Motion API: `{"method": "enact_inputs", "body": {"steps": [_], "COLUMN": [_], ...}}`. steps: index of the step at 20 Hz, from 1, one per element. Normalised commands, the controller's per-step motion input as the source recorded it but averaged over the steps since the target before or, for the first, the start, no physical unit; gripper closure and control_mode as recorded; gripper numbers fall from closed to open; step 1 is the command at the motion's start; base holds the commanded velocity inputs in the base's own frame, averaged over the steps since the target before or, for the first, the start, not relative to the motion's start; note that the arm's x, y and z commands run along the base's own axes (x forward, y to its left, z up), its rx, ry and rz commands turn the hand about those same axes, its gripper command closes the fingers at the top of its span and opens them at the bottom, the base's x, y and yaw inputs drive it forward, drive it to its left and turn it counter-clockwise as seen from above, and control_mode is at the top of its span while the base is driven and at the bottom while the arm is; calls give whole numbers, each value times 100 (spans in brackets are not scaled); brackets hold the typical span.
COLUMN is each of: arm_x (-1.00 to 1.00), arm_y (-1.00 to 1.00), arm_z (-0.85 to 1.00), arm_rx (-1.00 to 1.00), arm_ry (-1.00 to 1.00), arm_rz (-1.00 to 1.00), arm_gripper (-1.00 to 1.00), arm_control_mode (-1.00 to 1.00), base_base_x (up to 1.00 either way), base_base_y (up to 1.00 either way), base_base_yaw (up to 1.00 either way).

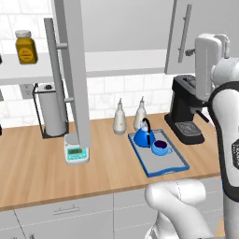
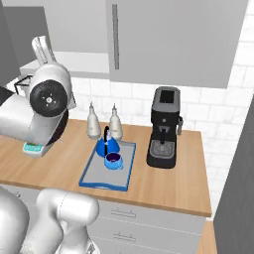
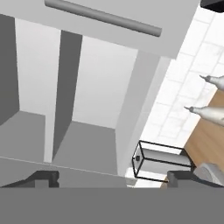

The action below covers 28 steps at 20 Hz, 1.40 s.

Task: Pick the kettle from the counter and place it on the tray. Then pick the mug from the cabinet and place it on the tray. Then close the cabinet doors.

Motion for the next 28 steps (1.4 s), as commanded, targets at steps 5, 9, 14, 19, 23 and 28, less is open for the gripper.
{"method": "enact_inputs", "body": {"steps": [5, 9, 14, 19, 23, 28], "arm_x": [-68, -57, -28, -20, -31, -25], "arm_y": [100, 100, 63, 64, 67, 62], "arm_z": [-4, -7, -6, -15, -11, -18], "arm_rx": [-8, -19, -10, -15, -6, -3], "arm_ry": [1, 13, 12, 10, -2, -5], "arm_rz": [-4, 25, 7, 18, 0, 0], "arm_gripper": [-100, -100, -100, -100, -100, -100], "arm_control_mode": [-100, -100, -100, -100, -100, -100], "base_base_x": [0, 0, 0, 0, 0, 0], "base_base_y": [0, 0, 0, 0, 0, 0], "base_base_yaw": [0, 0, 0, 0, 0, 0]}}
